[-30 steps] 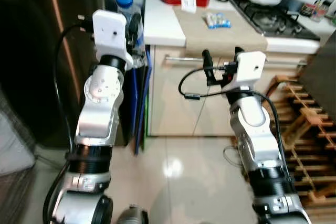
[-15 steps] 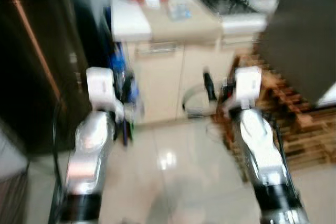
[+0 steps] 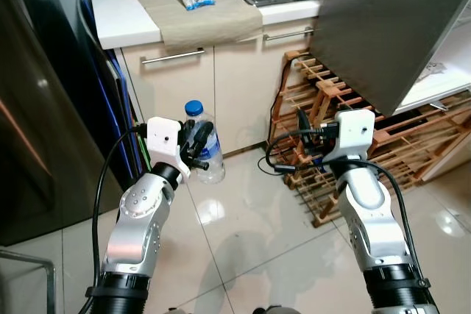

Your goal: Restocking fridge

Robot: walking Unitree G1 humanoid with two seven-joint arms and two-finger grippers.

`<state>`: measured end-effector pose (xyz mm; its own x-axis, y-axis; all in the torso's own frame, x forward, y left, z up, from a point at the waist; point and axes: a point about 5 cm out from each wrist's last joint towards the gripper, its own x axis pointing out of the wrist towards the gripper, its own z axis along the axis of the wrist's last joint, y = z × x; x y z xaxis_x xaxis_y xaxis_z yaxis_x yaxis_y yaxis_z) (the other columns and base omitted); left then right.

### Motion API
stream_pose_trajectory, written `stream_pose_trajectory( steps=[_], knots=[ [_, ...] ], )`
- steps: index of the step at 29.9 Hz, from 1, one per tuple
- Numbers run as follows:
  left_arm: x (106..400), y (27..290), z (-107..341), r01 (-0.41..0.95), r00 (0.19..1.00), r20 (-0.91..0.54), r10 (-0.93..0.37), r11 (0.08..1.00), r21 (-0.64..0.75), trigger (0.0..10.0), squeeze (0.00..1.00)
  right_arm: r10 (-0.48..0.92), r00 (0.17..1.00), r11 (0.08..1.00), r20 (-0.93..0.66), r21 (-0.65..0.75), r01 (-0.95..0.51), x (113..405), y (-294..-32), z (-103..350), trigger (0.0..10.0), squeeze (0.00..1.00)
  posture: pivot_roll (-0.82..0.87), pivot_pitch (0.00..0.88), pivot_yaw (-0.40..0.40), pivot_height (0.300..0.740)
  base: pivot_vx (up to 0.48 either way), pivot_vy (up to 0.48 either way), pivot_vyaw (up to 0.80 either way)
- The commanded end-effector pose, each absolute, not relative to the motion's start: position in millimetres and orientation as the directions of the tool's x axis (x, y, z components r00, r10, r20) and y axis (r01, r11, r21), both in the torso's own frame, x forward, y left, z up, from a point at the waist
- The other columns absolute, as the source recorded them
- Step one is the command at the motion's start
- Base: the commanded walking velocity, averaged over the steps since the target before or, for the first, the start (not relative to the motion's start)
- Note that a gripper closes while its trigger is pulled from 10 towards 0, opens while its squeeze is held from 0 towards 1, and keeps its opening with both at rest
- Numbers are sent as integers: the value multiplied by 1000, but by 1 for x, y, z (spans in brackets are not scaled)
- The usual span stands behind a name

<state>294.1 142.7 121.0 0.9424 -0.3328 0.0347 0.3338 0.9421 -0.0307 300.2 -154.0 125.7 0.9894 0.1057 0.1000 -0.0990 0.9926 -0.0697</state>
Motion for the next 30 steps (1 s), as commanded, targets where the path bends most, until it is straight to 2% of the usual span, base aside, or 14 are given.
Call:
stream_pose_trajectory(
  steps=[1, 5, 11, 18, 30],
  knots=[
    [294, 148, 122, 335, 941, 54, -334, 942, -28, 10000, 0, 87, 991, 994, 104, -74, -80, 299, -158, 126, 10000, 1000, -117, 0, 16, 740, 0, 0, -556],
    [292, 155, 123, 327, 944, 73, -323, 944, -46, 10000, 0, 70, 993, 996, 97, -66, -64, 296, -163, 123, 10000, 1000, -109, 0, 15, 740, 0, 0, -550],
    [292, 138, 132, 397, 912, 125, -390, 917, -38, 10000, 0, 66, 992, 996, 106, -62, -59, 299, -163, 126, 10000, 1000, -110, 0, 13, 740, 323, -287, -555],
    [299, 131, 133, 416, 904, 130, -407, 908, -48, 10000, 0, 68, 989, 996, 129, -64, -60, 303, -163, 131, 10000, 1000, -124, 0, 8, 740, 326, -329, -554],
    [309, 135, 126, 374, 925, 89, -369, 926, -56, 10000, 0, 8, 992, 998, 129, -62, 0, 301, -177, 131, 10000, 1000, -152, 0, 8, 740, 0, 0, -568]
  ],
)
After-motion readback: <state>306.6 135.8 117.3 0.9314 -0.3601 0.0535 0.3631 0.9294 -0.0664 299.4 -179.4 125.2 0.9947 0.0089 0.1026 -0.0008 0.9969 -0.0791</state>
